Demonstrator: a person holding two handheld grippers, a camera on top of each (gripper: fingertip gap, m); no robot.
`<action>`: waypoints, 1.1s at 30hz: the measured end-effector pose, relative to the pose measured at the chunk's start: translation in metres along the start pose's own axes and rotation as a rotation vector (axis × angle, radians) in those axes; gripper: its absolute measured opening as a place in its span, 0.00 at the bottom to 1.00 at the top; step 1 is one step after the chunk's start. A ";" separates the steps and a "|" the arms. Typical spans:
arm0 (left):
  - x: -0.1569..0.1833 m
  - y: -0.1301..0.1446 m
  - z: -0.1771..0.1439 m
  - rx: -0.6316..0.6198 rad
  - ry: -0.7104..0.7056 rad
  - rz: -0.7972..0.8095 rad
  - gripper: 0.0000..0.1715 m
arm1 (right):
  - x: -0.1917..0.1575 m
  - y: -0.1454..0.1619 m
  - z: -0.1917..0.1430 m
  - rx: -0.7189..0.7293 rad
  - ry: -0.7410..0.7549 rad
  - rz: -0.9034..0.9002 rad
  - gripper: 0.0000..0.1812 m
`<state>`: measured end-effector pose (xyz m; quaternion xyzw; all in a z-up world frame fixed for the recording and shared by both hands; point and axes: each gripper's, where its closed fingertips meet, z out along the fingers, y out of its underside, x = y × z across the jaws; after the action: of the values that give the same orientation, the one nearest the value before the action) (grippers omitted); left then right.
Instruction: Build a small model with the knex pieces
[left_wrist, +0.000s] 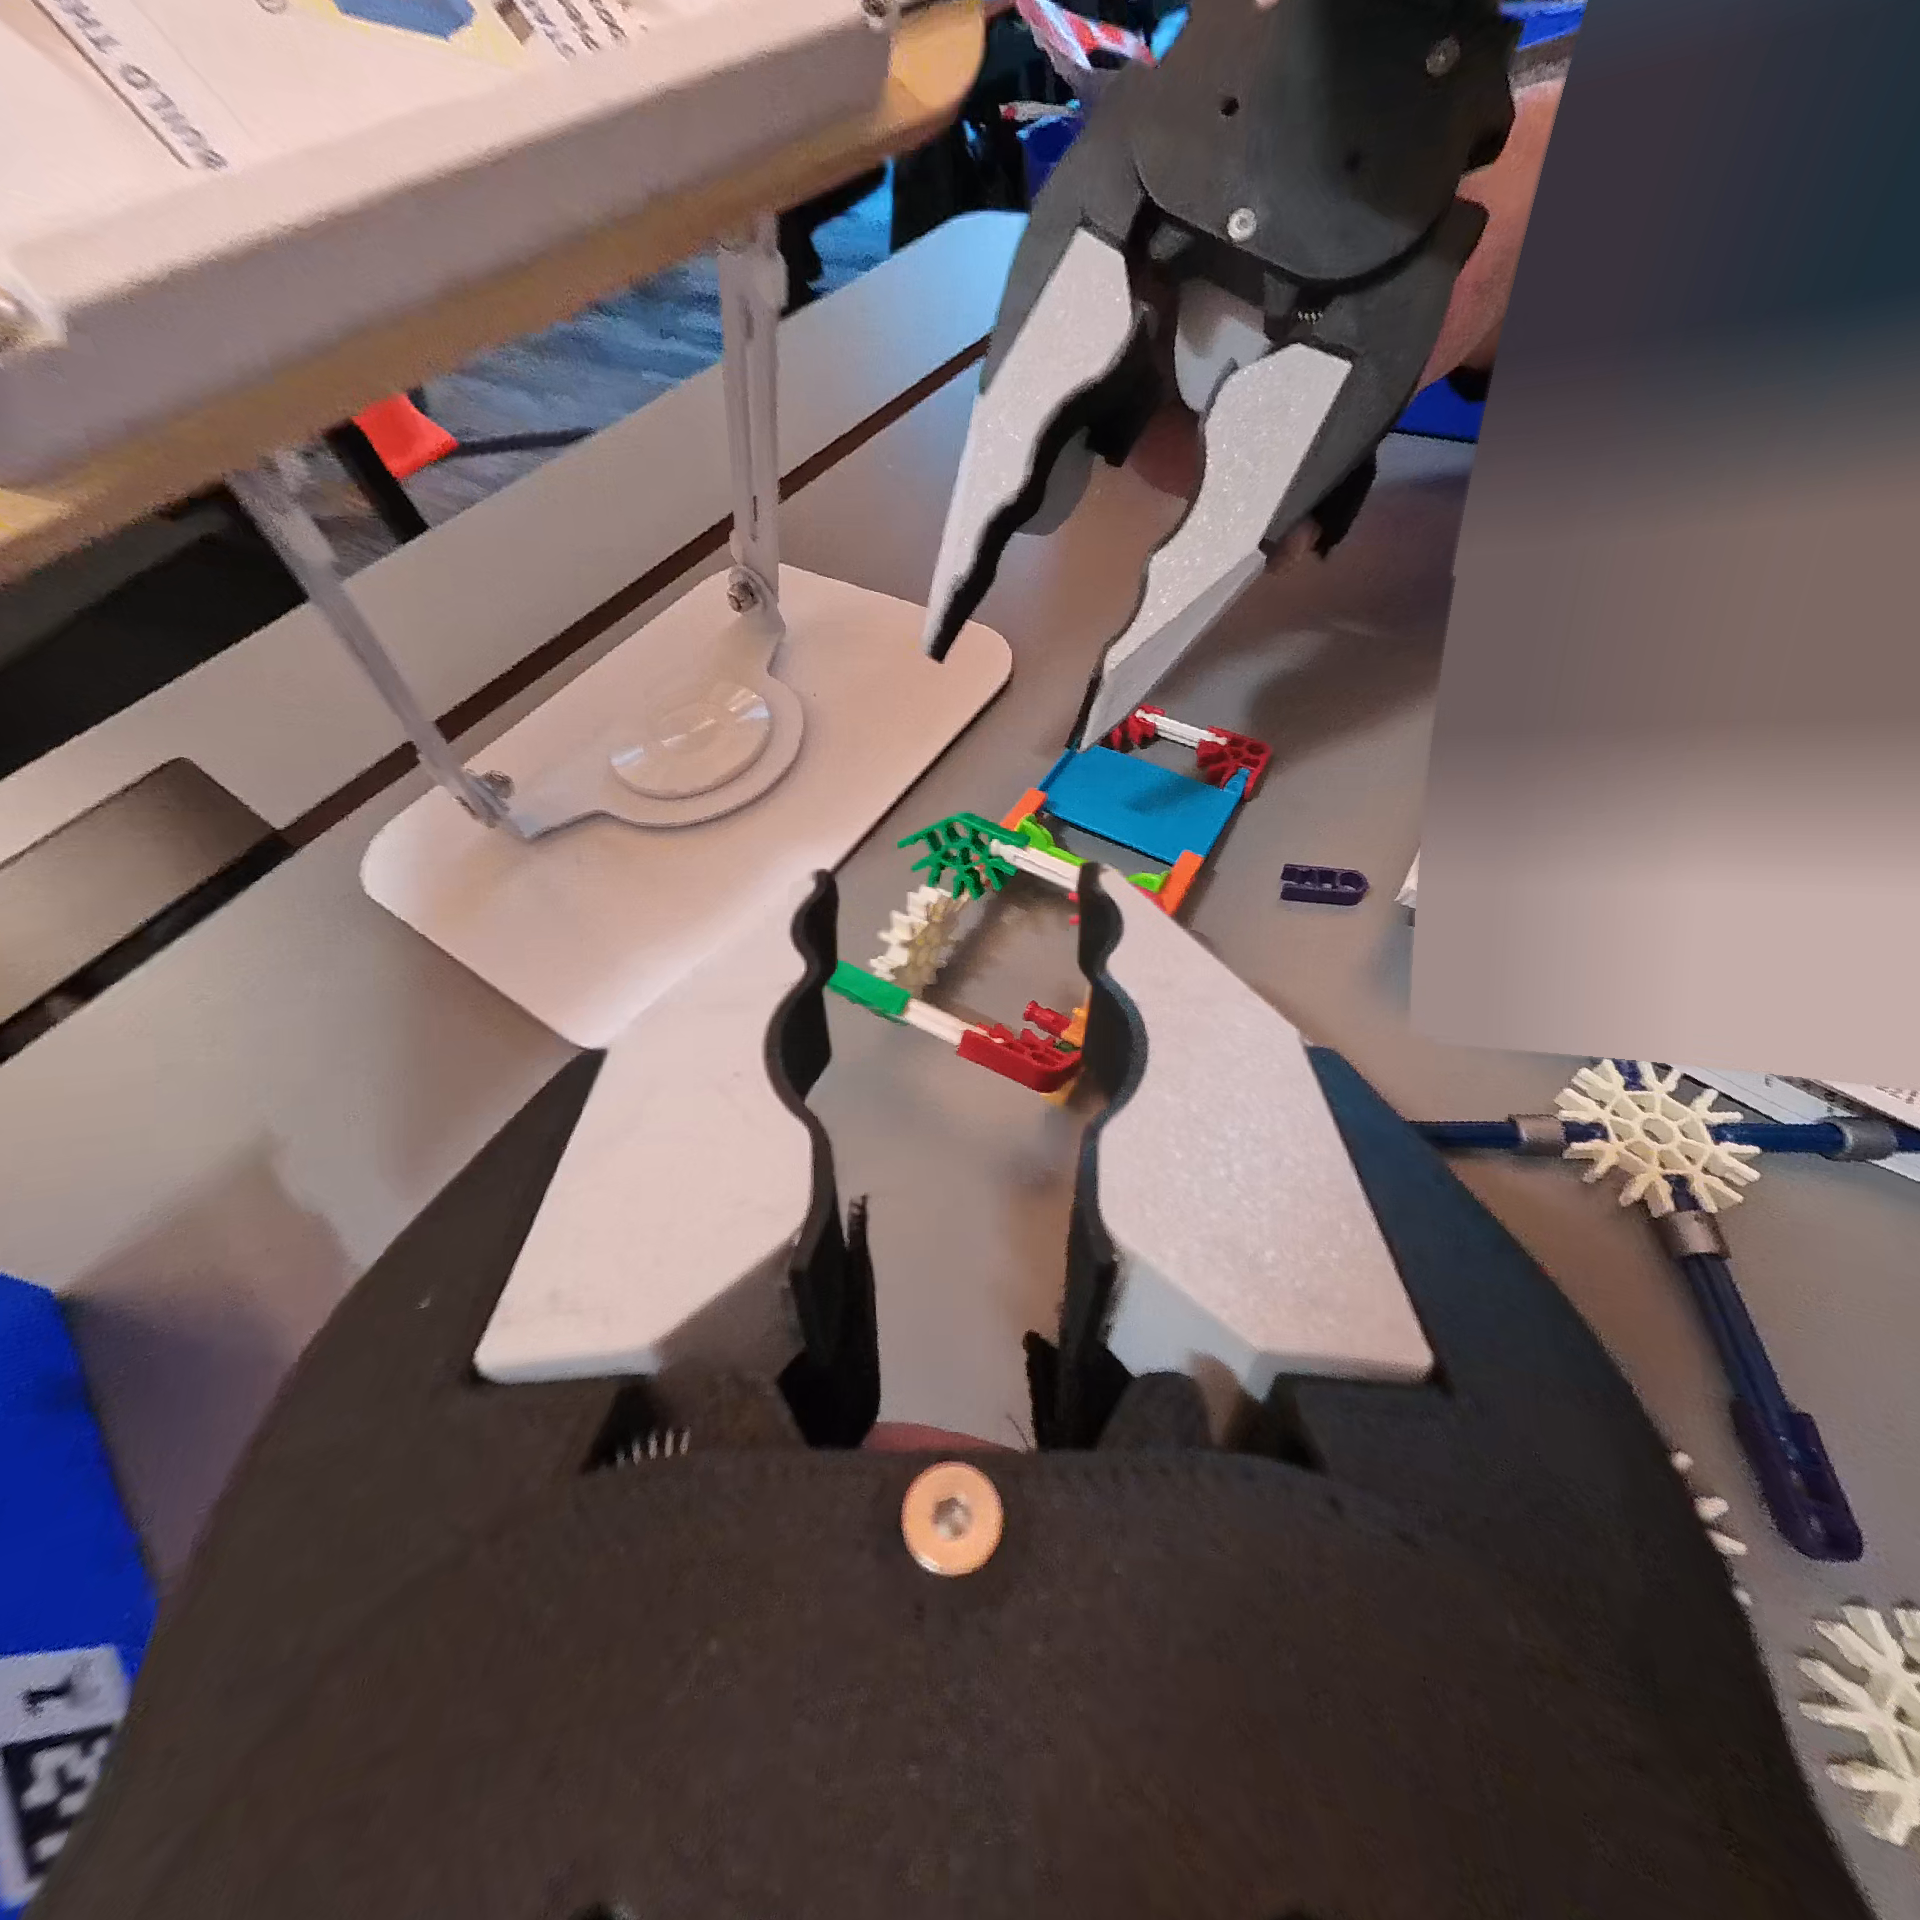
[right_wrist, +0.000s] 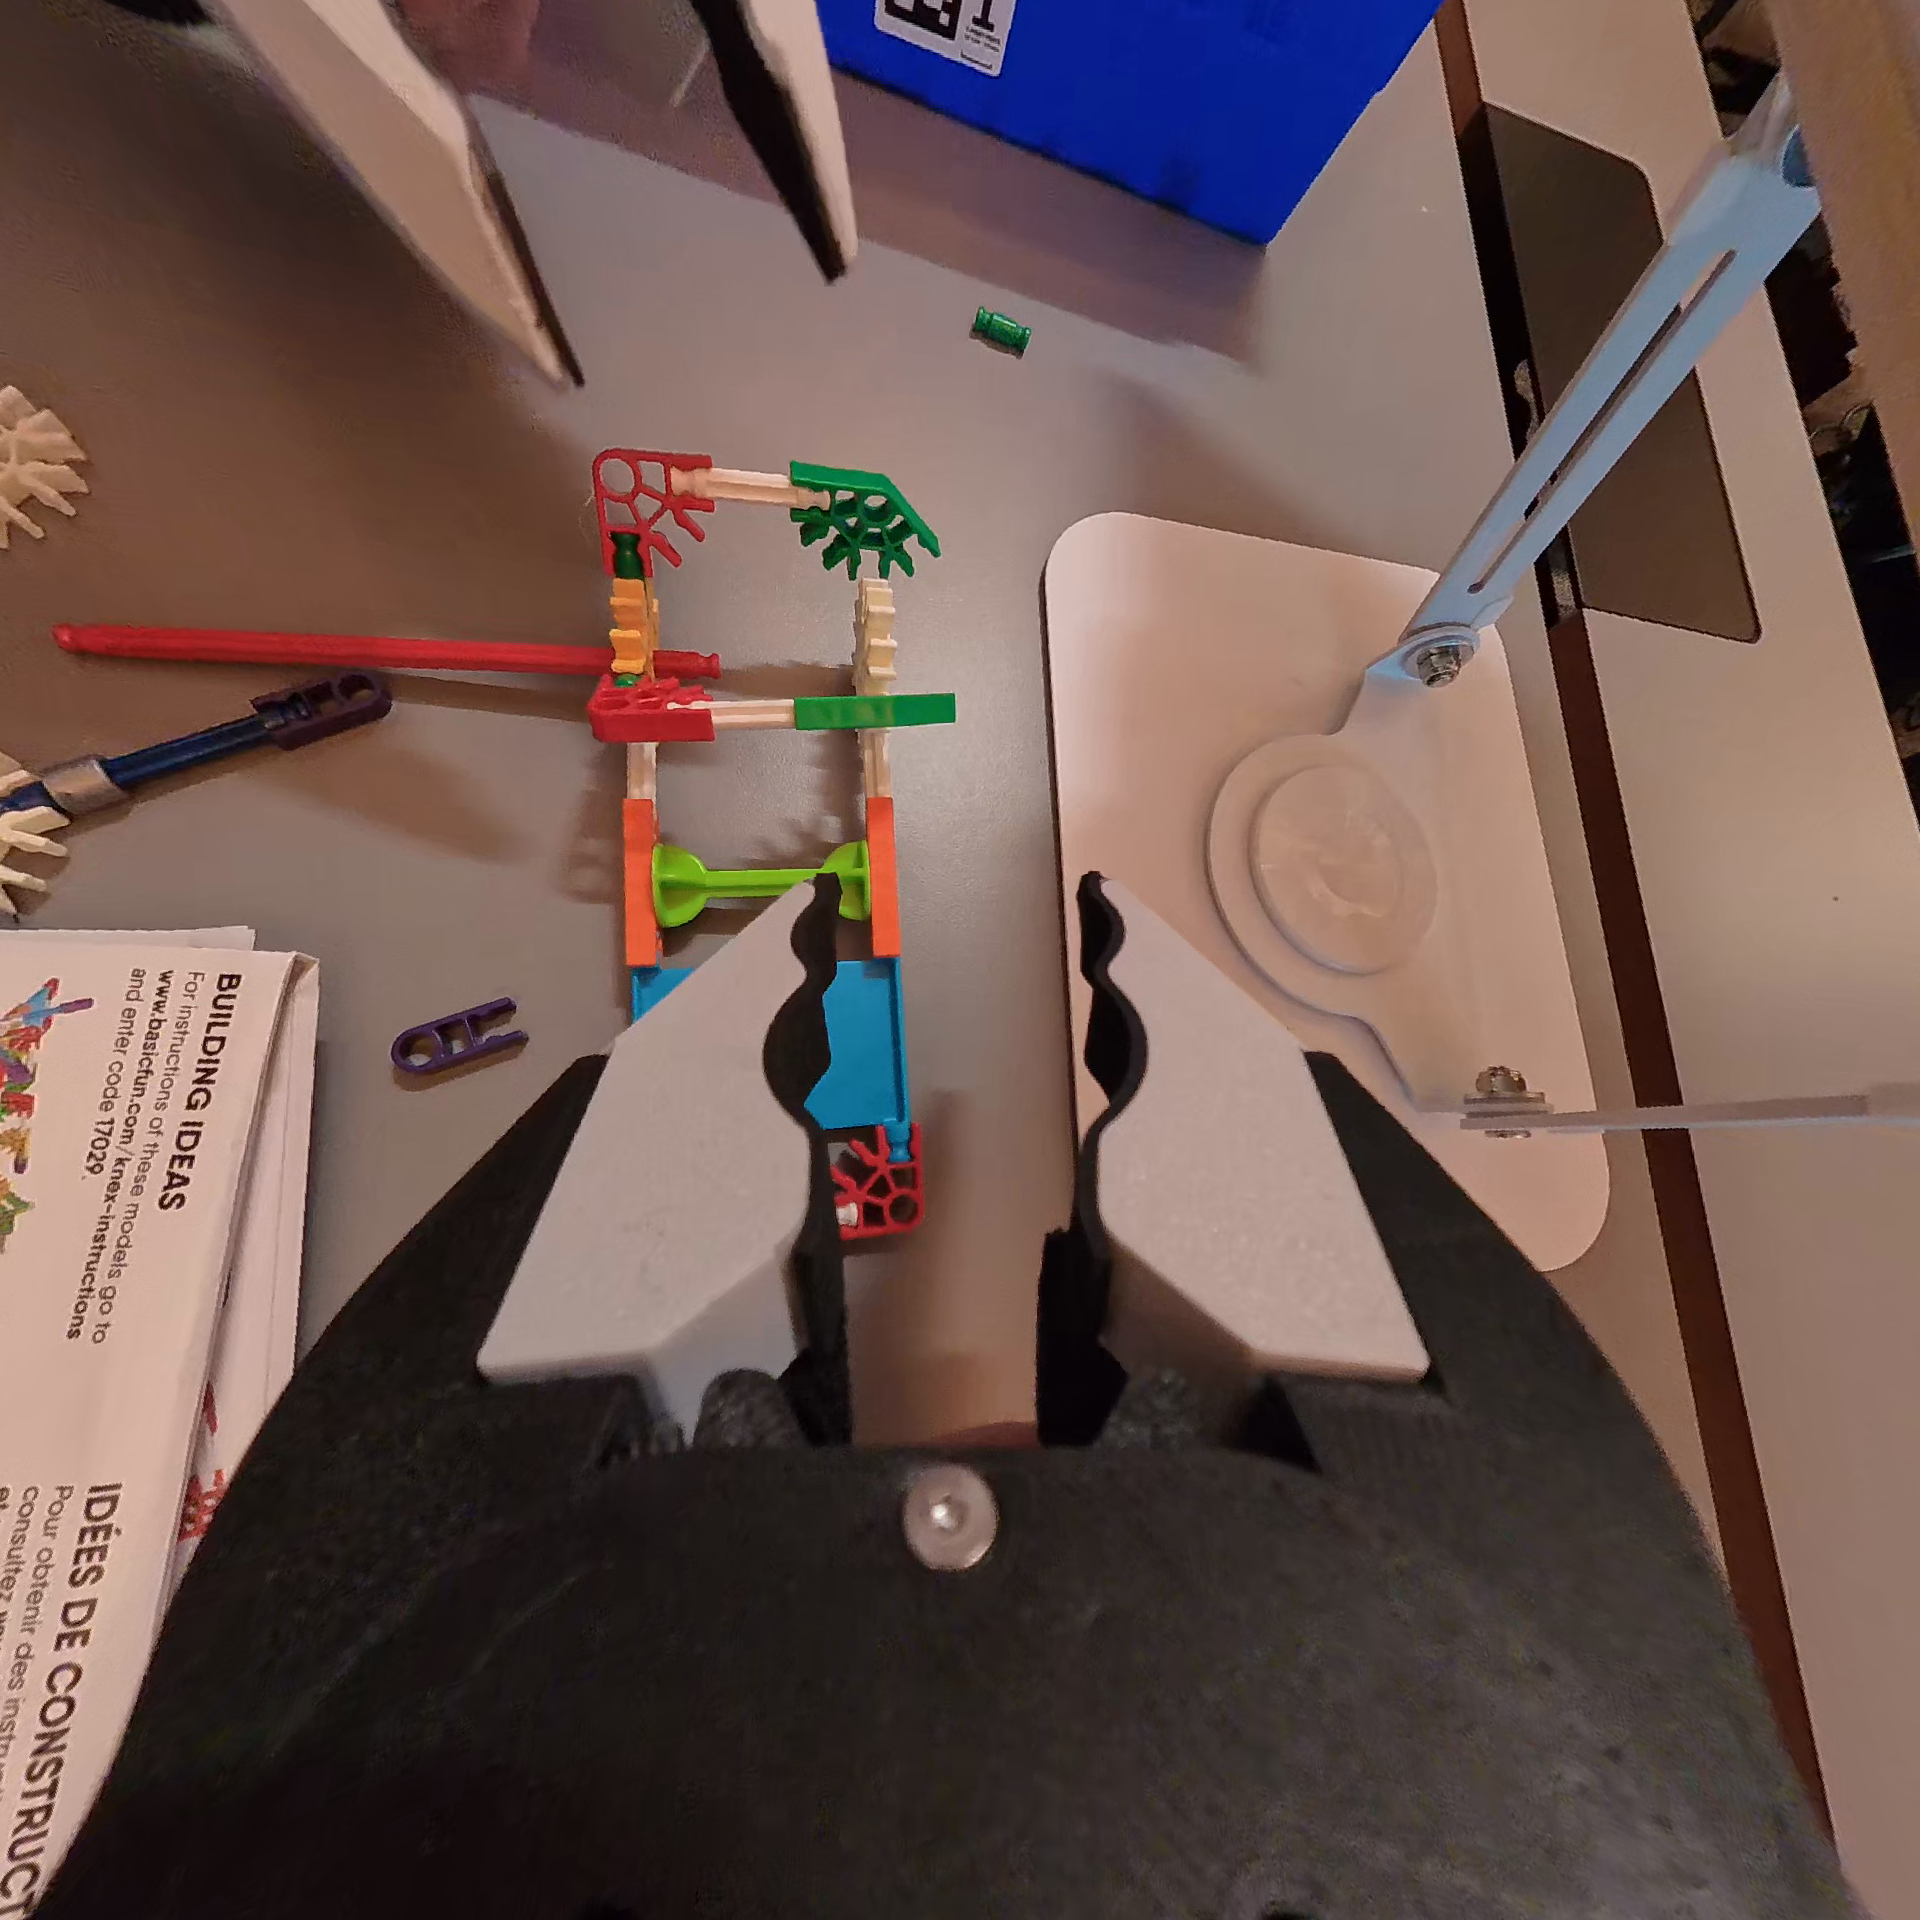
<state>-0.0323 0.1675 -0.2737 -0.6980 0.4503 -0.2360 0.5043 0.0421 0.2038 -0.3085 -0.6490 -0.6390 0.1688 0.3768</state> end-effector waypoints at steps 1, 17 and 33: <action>-0.003 -0.004 -0.003 0.012 -0.014 0.001 0.26 | 0.000 0.000 0.000 0.001 0.001 0.000 0.25; -0.072 -0.080 -0.157 0.026 -0.488 0.324 0.24 | -0.007 -0.029 -0.017 0.032 0.027 -0.052 0.25; -0.178 0.039 -0.223 -0.641 -0.327 0.259 0.16 | -0.063 -0.080 -0.057 0.015 0.108 -0.155 0.24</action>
<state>-0.3082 0.2090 -0.2028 -0.7862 0.4993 0.0969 0.3511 0.0179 0.1196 -0.2305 -0.6027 -0.6649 0.1087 0.4276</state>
